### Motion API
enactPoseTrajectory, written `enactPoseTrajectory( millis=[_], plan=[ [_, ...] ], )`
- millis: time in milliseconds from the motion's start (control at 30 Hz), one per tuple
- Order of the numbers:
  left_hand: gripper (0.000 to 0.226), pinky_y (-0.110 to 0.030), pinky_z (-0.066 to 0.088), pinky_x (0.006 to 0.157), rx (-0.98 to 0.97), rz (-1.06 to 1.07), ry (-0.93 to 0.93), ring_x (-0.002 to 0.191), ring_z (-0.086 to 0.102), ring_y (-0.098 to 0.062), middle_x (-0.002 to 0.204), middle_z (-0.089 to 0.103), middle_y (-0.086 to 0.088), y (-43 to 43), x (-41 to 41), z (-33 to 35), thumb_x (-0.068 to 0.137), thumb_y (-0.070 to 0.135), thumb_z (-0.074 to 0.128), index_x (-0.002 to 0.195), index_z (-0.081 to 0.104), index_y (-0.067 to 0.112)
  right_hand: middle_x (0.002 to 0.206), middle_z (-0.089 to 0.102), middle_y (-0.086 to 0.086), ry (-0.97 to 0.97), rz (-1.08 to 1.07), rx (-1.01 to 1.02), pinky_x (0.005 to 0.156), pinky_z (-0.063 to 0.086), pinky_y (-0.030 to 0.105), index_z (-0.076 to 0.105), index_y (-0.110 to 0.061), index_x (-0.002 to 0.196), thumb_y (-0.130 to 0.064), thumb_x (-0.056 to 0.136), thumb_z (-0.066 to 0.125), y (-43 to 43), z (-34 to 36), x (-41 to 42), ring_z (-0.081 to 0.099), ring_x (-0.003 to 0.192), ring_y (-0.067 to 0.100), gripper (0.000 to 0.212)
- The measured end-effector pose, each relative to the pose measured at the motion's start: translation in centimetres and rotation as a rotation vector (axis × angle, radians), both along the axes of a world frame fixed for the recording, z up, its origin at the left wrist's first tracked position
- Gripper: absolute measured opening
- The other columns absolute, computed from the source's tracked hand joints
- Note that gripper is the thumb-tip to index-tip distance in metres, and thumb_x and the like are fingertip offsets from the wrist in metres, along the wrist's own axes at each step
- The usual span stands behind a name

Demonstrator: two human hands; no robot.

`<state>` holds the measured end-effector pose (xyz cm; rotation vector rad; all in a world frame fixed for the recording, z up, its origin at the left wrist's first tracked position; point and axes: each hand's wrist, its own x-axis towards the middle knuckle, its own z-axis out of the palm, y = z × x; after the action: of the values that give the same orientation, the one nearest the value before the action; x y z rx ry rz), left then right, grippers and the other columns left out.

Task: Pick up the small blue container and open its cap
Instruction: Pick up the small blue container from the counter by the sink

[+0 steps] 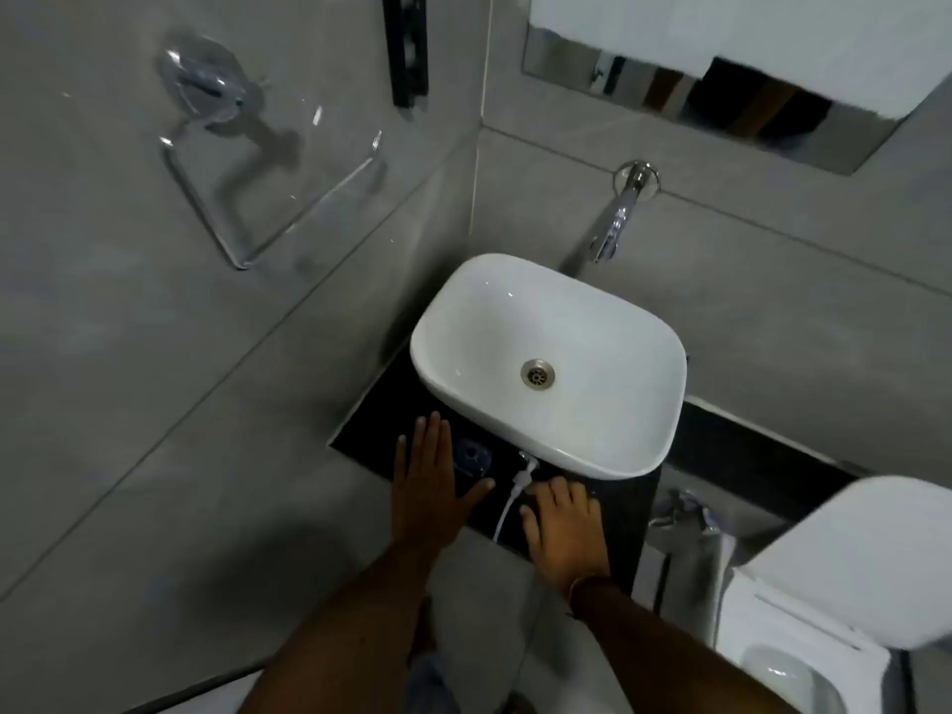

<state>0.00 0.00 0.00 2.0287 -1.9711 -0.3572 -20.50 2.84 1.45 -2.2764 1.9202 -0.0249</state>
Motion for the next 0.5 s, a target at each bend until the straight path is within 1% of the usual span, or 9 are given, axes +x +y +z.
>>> enactPoseTrajectory(
  millis=[33,100,133,200,267,333,400,500],
  plan=[
    [0.112,-0.051,0.007,0.128,0.047,0.008,0.01,0.158,0.006,-0.026,0.17,0.017,-0.01,-0.5,0.0,-0.5,0.083,0.086,0.036,0.16,0.016,0.007,0.122,0.066,0.005,-0.056,-0.095,0.064,0.086,0.051,0.042,0.067,-0.021,0.124,-0.042,0.103,0.048,-0.4,-0.6,0.2,0.062,0.109,0.029,0.035],
    [0.114,-0.05,0.006,0.128,0.077,0.033,0.036,0.158,0.01,-0.026,0.168,0.023,-0.011,-1.2,0.0,-1.5,0.08,0.085,0.045,0.159,0.02,0.006,0.125,0.064,0.008,-0.241,-0.314,0.17,0.089,0.052,0.042,0.066,-0.018,0.123,-0.041,0.104,0.053,-1.4,-1.4,1.1,0.062,0.114,0.032,0.033],
    [0.113,-0.051,0.008,0.128,0.068,0.035,0.053,0.157,0.013,-0.027,0.167,0.027,-0.011,-1.3,0.0,-1.7,0.08,0.082,0.05,0.158,0.024,0.006,0.126,0.064,0.01,-0.337,-0.425,0.221,0.091,0.052,0.041,0.066,-0.016,0.122,-0.042,0.103,0.056,-2.0,-1.4,1.6,0.064,0.115,0.033,0.034],
    [0.104,-0.053,0.012,0.127,0.066,0.023,0.131,0.156,0.019,-0.027,0.164,0.035,-0.011,-1.7,-0.3,-2.5,0.081,0.076,0.059,0.155,0.033,0.006,0.127,0.066,0.01,-0.501,-0.634,0.258,0.09,0.053,0.038,0.067,-0.016,0.121,-0.049,0.099,0.062,-3.5,-1.6,2.9,0.068,0.115,0.034,0.039],
    [0.098,-0.052,0.012,0.128,0.057,0.029,0.177,0.156,0.02,-0.025,0.162,0.038,-0.009,-2.0,-0.1,-3.2,0.082,0.075,0.059,0.152,0.039,0.01,0.124,0.071,0.009,-0.592,-0.779,0.274,0.09,0.054,0.037,0.07,-0.018,0.117,-0.053,0.092,0.069,-4.8,-2.1,4.1,0.071,0.112,0.032,0.043],
    [0.095,-0.05,0.01,0.128,0.08,0.041,0.193,0.156,0.019,-0.023,0.162,0.039,-0.006,-2.1,0.0,-3.7,0.081,0.079,0.055,0.15,0.042,0.014,0.116,0.076,0.01,-0.61,-0.86,0.302,0.089,0.057,0.038,0.073,-0.017,0.111,-0.053,0.088,0.073,-5.8,-2.8,4.8,0.073,0.108,0.033,0.042],
    [0.094,-0.05,0.01,0.128,0.084,0.042,0.208,0.156,0.02,-0.023,0.161,0.041,-0.005,-2.1,0.2,-4.1,0.08,0.079,0.057,0.148,0.045,0.015,0.114,0.078,0.012,-0.581,-0.896,0.319,0.089,0.057,0.039,0.075,-0.016,0.108,-0.048,0.089,0.075,-6.5,-3.6,5.2,0.074,0.108,0.036,0.037],
    [0.091,-0.051,0.012,0.128,0.068,0.038,0.23,0.155,0.021,-0.023,0.159,0.044,-0.005,-2.1,0.3,-4.4,0.08,0.075,0.063,0.146,0.047,0.014,0.115,0.079,0.016,-0.568,-0.879,0.326,0.092,0.056,0.038,0.077,-0.01,0.113,-0.035,0.092,0.076,-6.4,-4.0,5.1,0.073,0.112,0.039,0.032]
  ],
)
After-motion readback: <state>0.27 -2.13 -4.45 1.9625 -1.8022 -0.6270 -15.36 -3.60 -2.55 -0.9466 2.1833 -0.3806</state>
